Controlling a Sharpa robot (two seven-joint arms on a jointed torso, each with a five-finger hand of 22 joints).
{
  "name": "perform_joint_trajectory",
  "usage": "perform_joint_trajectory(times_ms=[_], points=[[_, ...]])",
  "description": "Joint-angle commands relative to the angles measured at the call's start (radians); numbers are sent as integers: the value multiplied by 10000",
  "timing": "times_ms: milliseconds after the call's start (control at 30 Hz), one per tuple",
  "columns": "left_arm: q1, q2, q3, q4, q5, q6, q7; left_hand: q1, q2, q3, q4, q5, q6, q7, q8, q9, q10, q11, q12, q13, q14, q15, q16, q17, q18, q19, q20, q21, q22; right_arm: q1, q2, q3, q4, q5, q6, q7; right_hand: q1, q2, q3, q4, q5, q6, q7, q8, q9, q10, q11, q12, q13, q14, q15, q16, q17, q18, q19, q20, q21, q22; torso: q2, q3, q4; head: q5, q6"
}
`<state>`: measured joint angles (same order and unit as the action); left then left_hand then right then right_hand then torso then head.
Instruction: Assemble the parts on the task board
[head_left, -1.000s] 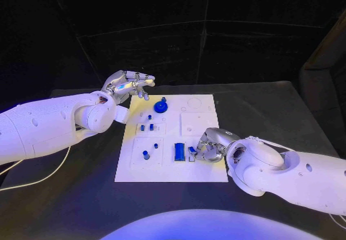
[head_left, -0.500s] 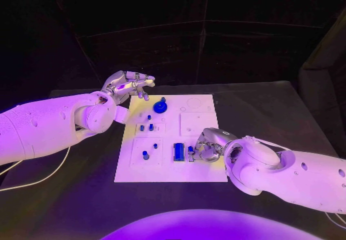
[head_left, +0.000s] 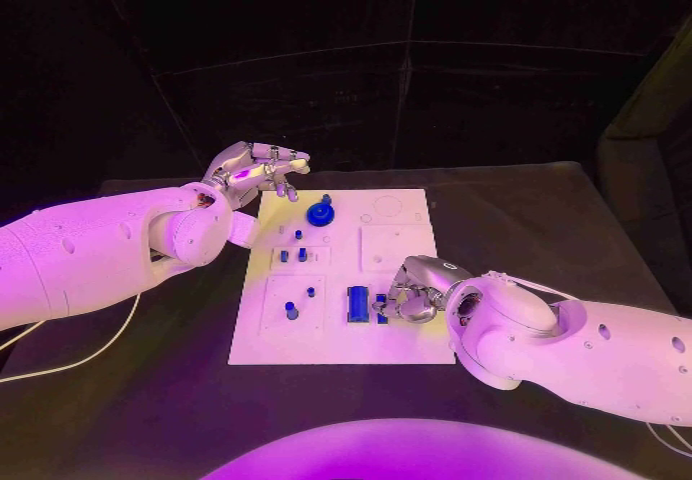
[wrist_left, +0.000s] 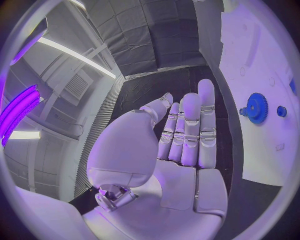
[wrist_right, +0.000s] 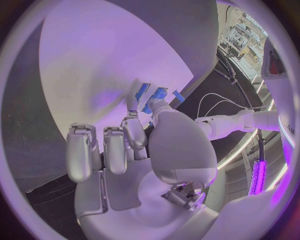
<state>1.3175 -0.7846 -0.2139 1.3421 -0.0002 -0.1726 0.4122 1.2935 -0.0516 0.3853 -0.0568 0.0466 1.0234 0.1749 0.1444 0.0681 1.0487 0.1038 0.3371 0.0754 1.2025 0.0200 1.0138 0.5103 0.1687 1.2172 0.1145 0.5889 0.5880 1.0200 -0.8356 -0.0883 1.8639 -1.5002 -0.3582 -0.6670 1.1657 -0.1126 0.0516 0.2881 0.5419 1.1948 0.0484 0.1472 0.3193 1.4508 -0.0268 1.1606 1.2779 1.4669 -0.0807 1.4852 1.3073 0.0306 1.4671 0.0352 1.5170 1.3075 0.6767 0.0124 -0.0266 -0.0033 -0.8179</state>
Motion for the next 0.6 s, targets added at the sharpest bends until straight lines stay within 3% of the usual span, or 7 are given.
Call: perform_joint_trajectory(times_ms=[33, 200, 333, 467, 567, 600], points=[[18, 16, 8, 8, 25, 101, 10, -88, 22, -34, -1, 42, -41, 7, 43, -10, -72, -2, 58, -14, -71, -12, 54, -8, 125, 0, 17, -64, -9, 13, 10, 2, 12, -9, 140, -4, -111, 49, -125, -6, -168, 45, 18, 33, 25, 84, 16, -71, 5, 776, -54, 27, 1343, -112, 583, -83, 35, 1939, 5, 4, -8, -9, -9], [18, 22, 7, 4, 25, 112, 3, -88, 22, -34, -1, 42, -41, 7, 43, -10, -72, -2, 58, -14, -71, -12, 54, -8, 125, 0, 17, -64, -9, 13, -52, 2, 49, -9, 2, 19, -140, 100, -263, -12, -461, 40, 16, 31, 45, 80, 17, -92, 2, 773, -52, 20, 1334, -112, 581, -80, 34, 1939, -1, 6, -5, -13, 0], [17, 18, 7, -10, 25, 110, 24, -88, 22, -34, -1, 42, -41, 7, 43, -10, -72, -2, 58, -14, -71, -12, 54, -8, 125, 0, 17, -64, -9, 13, -284, 3, 138, 115, -531, 439, 13, 85, -326, -79, -448, -92, 54, -40, 31, 72, 41, -47, 52, 752, -42, -46, 1237, -91, 531, -76, -22, 1865, -8, 15, -5, 13, 40], [15, 5, 6, -70, 25, 75, 119, -91, 20, -44, 2, 42, -47, 7, 45, -9, -80, -1, 66, -14, -78, -9, 57, -14, 125, -2, 19, -70, -14, 42, -794, 7, 150, 1704, -1142, 1817, 598, -10, -420, -243, -372, -919, 375, -480, -138, -739, 296, -1949, -1176, 467, 147, -839, 153, 145, -75, 50, -710, 976, -37, 9, -21, 39, 152], [13, 15, 4, -135, 142, -40, 324, -111, 16, -70, 16, 41, -35, -1, 60, -4, -69, -5, 93, -10, -85, -8, 60, -25, 126, -2, 23, -81, -22, 236, -1062, 10, -104, 3661, -1264, 3388, 1166, 71, -432, -414, -666, -1210, 531, -598, -237, -1356, 430, -3407, -2175, 206, 260, -1643, -797, 374, -675, 186, -1477, 65, -82, 3, -28, -2, 275], [10, 30, 4, -165, 296, -82, 425, -113, 21, -81, 21, 42, -9, -14, 79, 3, -48, -16, 117, -4, -88, -14, 58, -34, 130, 2, 22, -87, -28, 350, -1128, 11, -268, 4476, -1218, 4046, 1434, 149, -399, -506, -812, -1306, 563, -626, -273, -1783, 488, -4419, -2876, -3, 318, -2265, -1504, 563, -1130, 199, -2089, -647, -118, 7, -43, 2, 328]])
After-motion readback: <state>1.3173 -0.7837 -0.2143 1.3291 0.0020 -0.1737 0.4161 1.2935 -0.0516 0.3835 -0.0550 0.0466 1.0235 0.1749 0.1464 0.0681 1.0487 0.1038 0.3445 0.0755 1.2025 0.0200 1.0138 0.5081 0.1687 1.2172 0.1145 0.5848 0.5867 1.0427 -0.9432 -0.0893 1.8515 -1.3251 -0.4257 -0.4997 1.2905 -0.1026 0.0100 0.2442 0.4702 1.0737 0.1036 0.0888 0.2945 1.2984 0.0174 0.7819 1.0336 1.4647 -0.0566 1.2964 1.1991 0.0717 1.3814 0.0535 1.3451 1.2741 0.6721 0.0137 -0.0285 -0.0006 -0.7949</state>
